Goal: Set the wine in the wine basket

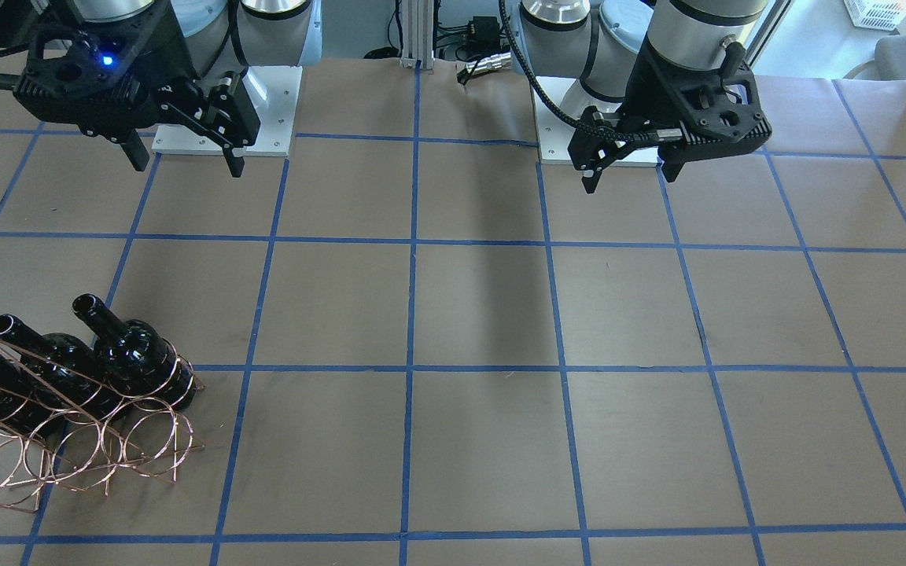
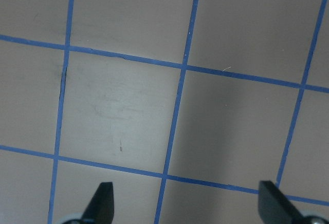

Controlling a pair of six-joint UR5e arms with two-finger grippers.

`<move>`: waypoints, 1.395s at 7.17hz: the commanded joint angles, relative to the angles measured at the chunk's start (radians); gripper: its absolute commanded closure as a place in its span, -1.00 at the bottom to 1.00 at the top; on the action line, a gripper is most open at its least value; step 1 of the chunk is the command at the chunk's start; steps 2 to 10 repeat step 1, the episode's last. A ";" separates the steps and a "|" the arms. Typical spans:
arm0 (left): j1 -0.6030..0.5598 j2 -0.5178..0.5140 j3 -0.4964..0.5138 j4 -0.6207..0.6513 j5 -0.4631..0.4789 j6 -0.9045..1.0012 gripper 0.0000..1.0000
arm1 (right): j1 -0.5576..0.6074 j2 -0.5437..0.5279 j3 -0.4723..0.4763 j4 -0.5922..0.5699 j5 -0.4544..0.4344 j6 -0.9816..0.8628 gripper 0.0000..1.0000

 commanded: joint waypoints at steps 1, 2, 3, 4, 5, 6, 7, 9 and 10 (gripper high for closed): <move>-0.001 0.002 0.000 0.002 0.018 -0.001 -1.00 | 0.002 0.002 0.003 0.001 0.004 0.000 -1.00; -0.001 0.002 0.000 0.002 0.018 -0.001 -1.00 | 0.002 0.002 0.003 0.001 0.004 0.000 -1.00; -0.001 0.002 0.000 0.002 0.018 -0.001 -1.00 | 0.002 0.002 0.003 0.001 0.004 0.000 -1.00; -0.001 0.002 0.000 0.002 0.018 -0.001 -1.00 | 0.002 0.002 0.003 0.001 0.004 0.000 -1.00; -0.001 0.002 0.000 0.002 0.018 -0.001 -1.00 | 0.002 0.002 0.003 0.001 0.004 0.000 -1.00; -0.001 0.002 0.000 0.002 0.018 -0.001 -1.00 | 0.002 0.002 0.003 0.001 0.004 0.000 -1.00; -0.001 0.002 0.000 0.002 0.018 -0.001 -1.00 | 0.002 0.002 0.003 0.001 0.004 0.000 -1.00; -0.001 0.002 0.000 0.002 0.018 -0.001 -1.00 | 0.002 0.002 0.003 0.001 0.004 0.000 -1.00; -0.001 0.002 0.000 0.002 0.018 -0.001 -1.00 | 0.002 0.002 0.003 0.001 0.004 0.000 -1.00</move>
